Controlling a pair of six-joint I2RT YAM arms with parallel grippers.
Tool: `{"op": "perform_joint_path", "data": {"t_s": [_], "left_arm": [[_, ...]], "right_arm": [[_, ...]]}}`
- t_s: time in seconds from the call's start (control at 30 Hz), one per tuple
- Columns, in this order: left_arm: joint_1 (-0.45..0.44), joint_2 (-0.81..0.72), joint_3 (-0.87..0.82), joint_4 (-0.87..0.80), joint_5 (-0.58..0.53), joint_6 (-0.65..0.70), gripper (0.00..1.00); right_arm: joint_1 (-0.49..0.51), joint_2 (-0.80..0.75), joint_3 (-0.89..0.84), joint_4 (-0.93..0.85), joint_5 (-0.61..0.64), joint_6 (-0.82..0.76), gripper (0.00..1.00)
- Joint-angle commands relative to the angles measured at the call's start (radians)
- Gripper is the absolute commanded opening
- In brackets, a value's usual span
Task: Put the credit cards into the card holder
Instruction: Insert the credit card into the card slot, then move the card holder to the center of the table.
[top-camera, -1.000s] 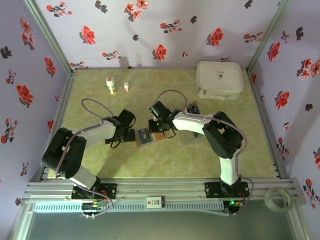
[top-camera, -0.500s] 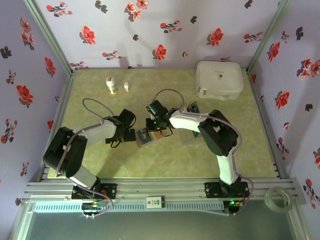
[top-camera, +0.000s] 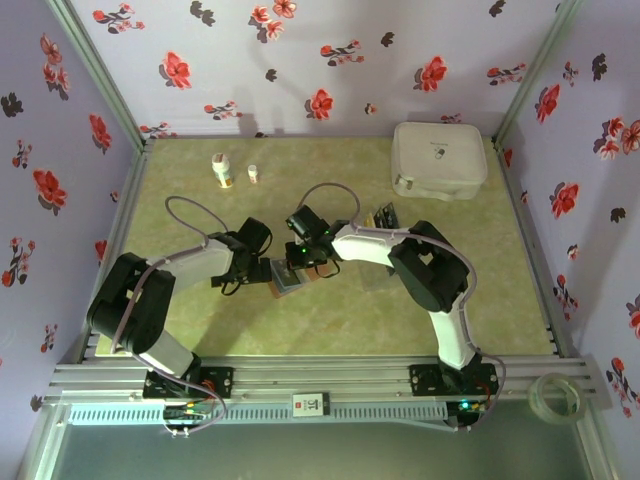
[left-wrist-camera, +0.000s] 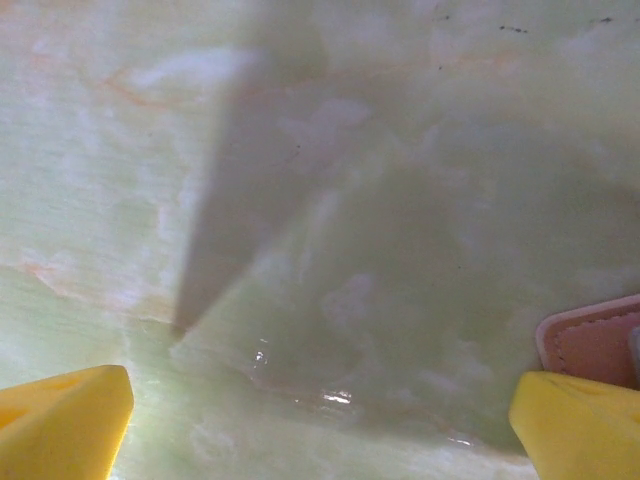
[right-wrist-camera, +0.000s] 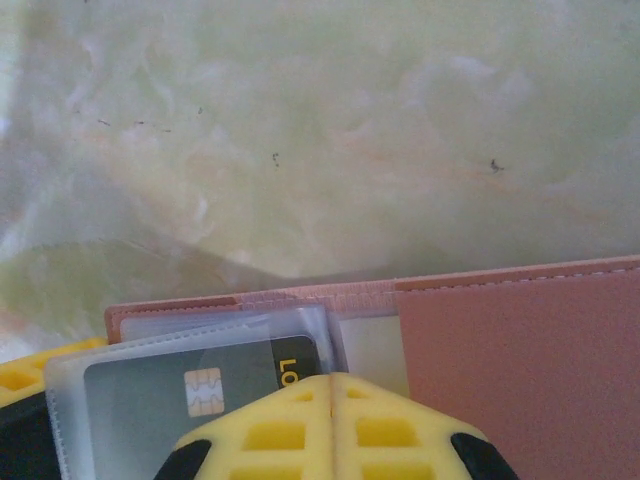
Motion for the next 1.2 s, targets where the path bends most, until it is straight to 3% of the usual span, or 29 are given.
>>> {"op": "perform_joint_path", "data": {"t_s": [0.0,0.37,0.8,1.17], "left_arm": [[0.010,0.052,-0.011,0.021,-0.004,0.015,1.00],[0.013,0.042,-0.008,0.011,-0.014,0.014,1.00],[0.083,-0.102,-0.015,-0.040,-0.044,0.002,1.00],[0.093,-0.127,-0.010,-0.046,-0.024,0.020,1.00]], "right_arm": [[0.022,0.014,0.024,-0.001,-0.023,0.021,0.00],[0.028,-0.031,0.011,0.012,-0.038,0.032,0.00],[-0.033,-0.142,-0.053,0.009,-0.002,0.020,0.00],[-0.059,-0.191,-0.098,-0.022,0.038,-0.013,0.06]]}}
